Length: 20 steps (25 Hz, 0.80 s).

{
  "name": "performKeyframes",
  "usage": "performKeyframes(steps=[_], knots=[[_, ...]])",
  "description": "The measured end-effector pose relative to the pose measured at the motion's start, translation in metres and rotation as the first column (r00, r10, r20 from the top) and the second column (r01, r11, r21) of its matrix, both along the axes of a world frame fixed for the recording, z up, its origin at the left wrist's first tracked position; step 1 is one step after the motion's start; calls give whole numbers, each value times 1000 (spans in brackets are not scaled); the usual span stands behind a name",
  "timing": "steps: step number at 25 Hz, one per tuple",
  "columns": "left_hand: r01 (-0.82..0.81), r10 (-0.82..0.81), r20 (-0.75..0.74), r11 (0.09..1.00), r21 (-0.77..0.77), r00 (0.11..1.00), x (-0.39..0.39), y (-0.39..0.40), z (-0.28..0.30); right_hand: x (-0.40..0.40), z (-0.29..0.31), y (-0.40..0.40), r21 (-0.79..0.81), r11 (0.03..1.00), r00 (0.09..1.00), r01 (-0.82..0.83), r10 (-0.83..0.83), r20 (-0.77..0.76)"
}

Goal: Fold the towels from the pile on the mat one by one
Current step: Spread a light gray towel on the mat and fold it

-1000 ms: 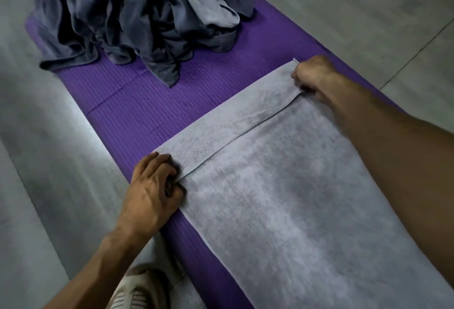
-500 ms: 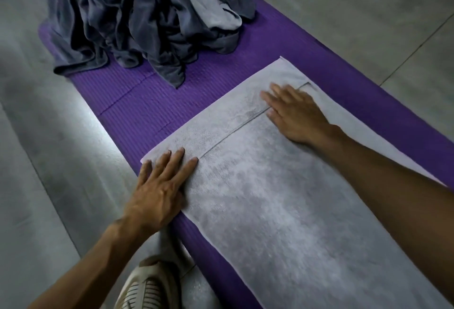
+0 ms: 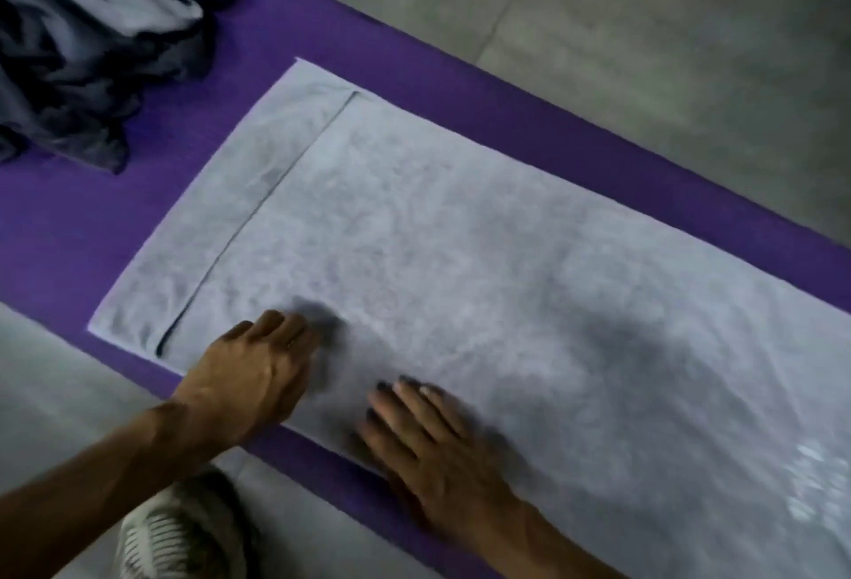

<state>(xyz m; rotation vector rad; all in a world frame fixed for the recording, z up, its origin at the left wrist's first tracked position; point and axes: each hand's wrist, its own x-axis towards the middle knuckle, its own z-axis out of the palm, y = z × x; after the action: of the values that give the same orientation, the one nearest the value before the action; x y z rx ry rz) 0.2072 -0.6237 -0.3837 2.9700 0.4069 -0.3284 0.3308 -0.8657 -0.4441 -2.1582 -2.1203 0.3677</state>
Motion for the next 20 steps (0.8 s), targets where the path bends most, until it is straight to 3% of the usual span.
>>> performKeyframes(steps=[2, 4, 5, 7, 8, 9, 10, 11, 12, 13, 14, 17, 18, 19, 20], knots=[[138, -133, 108, 990, -40, 985, 37, -33, -2, 26, 5, -22, -38, 941, 941, 336, -337, -22], [237, -219, 176, 967, -89, 960, 78, -78, -17, 21, 9, -68, -38, 931, 930, 363, -364, -39], [266, -246, 167, 958, -111, 955, 97, -103, -26, 10, 15, -90, -2, 945, 943, 327, -327, -65], [369, -353, 129, 920, -130, 927, 134, -159, -40, 8, 23, -128, 75, 903, 901, 423, -409, -145], [421, -410, 104, 898, -127, 906, 143, -187, -45, 17, 24, -143, 100, 847, 846, 521, -497, -194], [470, -464, 71, 870, -149, 883, 143, -217, -47, 31, 24, -161, 75, 740, 735, 668, -640, -224], [528, -531, 41, 828, -190, 847, 137, -245, -47, 43, 24, -184, 24, 575, 567, 818, -799, -202], [627, -633, 39, 754, -197, 773, 129, -271, -46, 55, 22, -214, -1, 406, 403, 914, -906, -130], [760, -769, 42, 619, -197, 637, 118, -292, -46, 60, 19, -250, 0, 307, 306, 952, -951, -38], [855, -864, 54, 484, -187, 501, 113, -305, -42, 58, 16, -288, -19, 282, 282, 959, -958, 56], [881, -889, 48, 443, -169, 456, 114, -315, -40, 51, 16, -325, -58, 251, 257, 966, -957, 131], [605, -625, -13, 761, -234, 781, 129, -329, -35, 34, 32, -382, -131, -23, 17, 991, -957, 291], [606, -633, -32, 754, -253, 774, 126, -330, -35, 36, 35, -377, -128, -67, -24, 989, -950, 312], [716, -735, 28, 651, -251, 678, 116, -330, -37, 41, 39, -360, -127, -56, -18, 990, -958, 285], [816, -830, 83, 516, -263, 551, 104, -329, -38, 48, 38, -336, -100, 27, 50, 995, -971, 233]])
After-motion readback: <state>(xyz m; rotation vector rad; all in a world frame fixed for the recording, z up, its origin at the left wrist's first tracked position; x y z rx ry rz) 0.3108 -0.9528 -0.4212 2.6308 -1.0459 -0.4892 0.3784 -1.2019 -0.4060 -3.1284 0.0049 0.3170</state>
